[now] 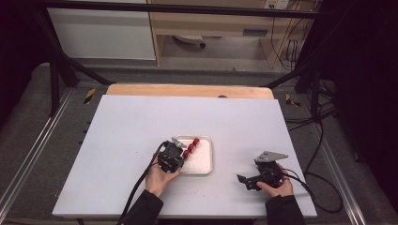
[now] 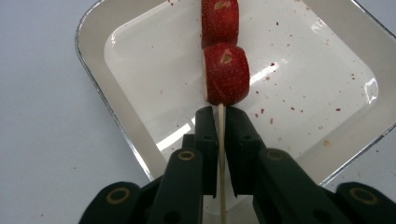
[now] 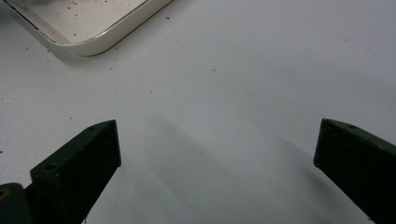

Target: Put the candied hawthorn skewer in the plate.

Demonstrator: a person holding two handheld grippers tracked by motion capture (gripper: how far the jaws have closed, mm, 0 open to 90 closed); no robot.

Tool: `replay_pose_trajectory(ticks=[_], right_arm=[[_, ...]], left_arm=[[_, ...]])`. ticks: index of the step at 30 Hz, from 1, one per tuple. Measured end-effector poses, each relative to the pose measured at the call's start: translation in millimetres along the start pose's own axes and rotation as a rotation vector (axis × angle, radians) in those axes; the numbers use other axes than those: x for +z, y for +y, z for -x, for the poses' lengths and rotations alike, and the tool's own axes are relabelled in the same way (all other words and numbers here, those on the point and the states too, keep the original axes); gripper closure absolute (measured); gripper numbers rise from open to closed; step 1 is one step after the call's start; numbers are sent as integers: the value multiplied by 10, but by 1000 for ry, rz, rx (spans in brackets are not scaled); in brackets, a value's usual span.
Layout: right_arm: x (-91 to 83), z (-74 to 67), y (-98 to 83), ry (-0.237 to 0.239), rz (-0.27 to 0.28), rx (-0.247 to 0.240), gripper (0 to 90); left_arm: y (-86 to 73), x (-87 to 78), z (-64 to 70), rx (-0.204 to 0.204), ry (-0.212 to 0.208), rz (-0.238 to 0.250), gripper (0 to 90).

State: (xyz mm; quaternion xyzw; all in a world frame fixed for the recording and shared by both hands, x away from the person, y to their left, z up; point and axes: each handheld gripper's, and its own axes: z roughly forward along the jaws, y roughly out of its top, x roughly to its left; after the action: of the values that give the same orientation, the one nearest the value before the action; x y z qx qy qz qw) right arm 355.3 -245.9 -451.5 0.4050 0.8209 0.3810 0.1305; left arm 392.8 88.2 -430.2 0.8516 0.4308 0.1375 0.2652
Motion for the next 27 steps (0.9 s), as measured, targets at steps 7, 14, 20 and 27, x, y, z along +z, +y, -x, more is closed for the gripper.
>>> replay_pose_trajectory(ticks=[7, 14, 20, 27], right_arm=[[-4, 2, 2, -2, 5, 0, 12], [-12, 5, 3, -2, 8, -2, 9], [-17, 6, 5, -4, 7, 1, 8], [-19, 7, 5, -3, 7, 1, 7]], left_arm=[[-3, -152, -63, 30, -32, 64, 650], [-26, -318, -177, 62, -100, 105, 428], [-137, -454, -311, 114, -140, 127, 259], [-412, -556, -481, 130, -122, 150, 142]])
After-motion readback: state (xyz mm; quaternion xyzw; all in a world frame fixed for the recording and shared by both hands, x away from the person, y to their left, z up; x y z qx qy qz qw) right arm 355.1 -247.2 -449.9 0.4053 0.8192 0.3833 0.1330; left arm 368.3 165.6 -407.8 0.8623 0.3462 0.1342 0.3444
